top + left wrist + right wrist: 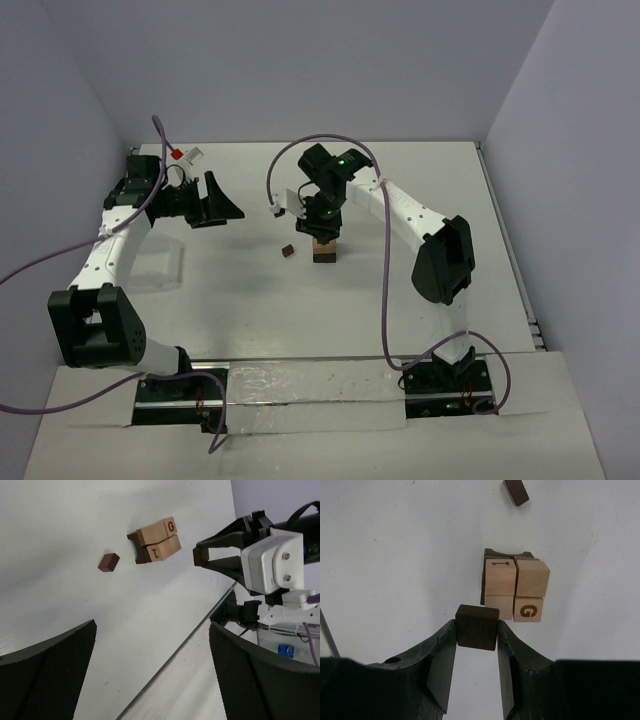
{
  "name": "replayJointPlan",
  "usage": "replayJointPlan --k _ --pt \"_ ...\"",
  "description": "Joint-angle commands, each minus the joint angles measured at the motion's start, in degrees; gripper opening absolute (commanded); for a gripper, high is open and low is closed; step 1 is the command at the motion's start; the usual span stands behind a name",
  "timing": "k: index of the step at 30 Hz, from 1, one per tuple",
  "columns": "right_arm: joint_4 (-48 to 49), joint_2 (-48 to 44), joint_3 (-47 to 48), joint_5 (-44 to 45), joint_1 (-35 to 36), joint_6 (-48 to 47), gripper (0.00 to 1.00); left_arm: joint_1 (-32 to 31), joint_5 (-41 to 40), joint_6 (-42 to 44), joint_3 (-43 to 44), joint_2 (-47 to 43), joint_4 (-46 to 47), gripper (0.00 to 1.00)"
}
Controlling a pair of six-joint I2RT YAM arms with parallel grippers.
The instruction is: Build the wood block tower
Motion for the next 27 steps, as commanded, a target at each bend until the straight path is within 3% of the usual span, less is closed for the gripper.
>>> replayJointPlan --k 1,27 --pt "2.8 -1.1 -1.6 1.3 -0.8 -2.9 0.02 2.1 -0.1 1.7 3.7 1.0 -0.3 0.99" --pt "5.8 5.6 1.0 1.5 -2.5 -4.0 0.10 2.6 2.5 1.4 4.6 3.7 0.0 0.99"
